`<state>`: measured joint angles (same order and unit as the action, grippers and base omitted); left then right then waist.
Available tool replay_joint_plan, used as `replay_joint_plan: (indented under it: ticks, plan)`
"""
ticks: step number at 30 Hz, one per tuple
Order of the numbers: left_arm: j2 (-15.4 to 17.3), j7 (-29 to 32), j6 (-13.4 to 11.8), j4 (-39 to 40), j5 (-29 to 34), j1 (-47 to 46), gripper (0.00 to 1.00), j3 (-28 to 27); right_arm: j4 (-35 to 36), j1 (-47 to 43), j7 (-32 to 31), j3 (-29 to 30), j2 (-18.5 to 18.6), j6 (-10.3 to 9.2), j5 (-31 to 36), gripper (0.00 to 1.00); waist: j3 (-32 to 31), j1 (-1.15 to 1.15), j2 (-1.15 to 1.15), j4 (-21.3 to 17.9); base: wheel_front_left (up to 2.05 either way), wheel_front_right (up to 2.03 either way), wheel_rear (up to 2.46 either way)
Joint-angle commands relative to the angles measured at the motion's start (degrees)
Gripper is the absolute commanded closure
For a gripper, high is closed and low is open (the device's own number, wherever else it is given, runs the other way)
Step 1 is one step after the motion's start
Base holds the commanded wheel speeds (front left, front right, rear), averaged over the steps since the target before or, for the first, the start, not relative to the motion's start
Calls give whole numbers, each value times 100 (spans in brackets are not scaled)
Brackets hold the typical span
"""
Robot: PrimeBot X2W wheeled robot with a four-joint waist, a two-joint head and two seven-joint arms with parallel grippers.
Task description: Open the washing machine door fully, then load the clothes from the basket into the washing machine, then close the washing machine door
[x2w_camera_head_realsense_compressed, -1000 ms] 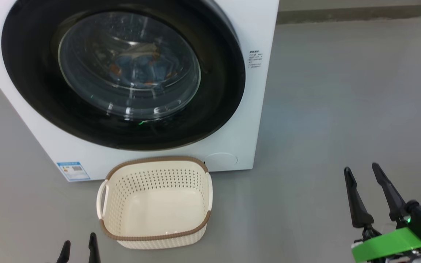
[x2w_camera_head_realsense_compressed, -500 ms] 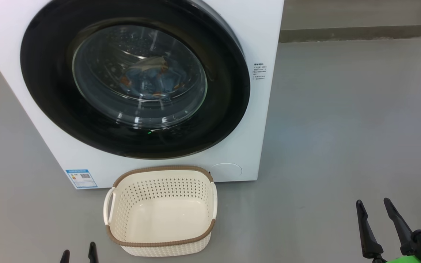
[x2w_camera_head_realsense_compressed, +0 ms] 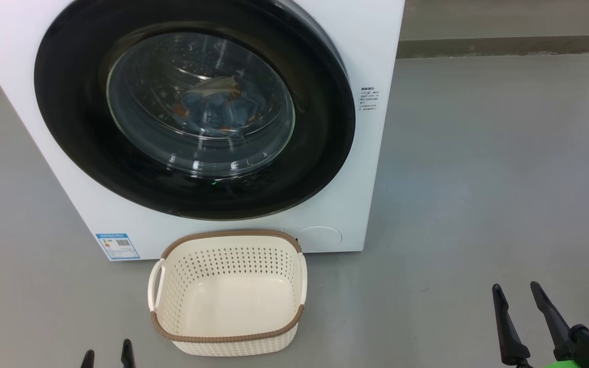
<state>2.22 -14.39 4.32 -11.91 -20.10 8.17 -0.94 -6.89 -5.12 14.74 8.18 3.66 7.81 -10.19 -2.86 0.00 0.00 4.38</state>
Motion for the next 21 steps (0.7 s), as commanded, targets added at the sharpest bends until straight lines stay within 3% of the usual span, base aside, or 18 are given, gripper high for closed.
replay_joint_plan:
  ticks: [1, 3, 4, 11, 15, 21]
  plan:
    - [65, -61, 4, 174, 35, -129, 0, -187, 110, 25, 26, -159, 50, -32, 8, 0, 8, 0, 0, 2, 0, 0, 0]
    - [65, -61, 14, 182, 28, -121, 0, -177, 103, 27, 26, -165, 49, -32, 0, 0, 19, 0, 0, 4, 0, 0, 0]
    - [0, 0, 8, 31, -1, 2, 100, 5, -21, 0, 0, -8, -2, 0, -1, 100, 19, 0, 0, 4, 0, 0, 0]
    - [-92, 87, 12, -279, -151, -8, 100, 29, -381, 22, -61, 10, -48, 1, -164, 100, 24, 1, 0, -1, 0, 0, 0]
    - [-87, 153, 22, -269, -383, -49, 100, 6, -386, 55, -134, 5, -49, 0, -429, 100, 23, 13, 0, -19, 0, 0, 0]
    - [-79, 246, 37, -261, -730, -113, 100, -17, -398, 103, -227, -13, -50, -1, -824, 100, 48, 0, 0, -40, 0, 0, 0]
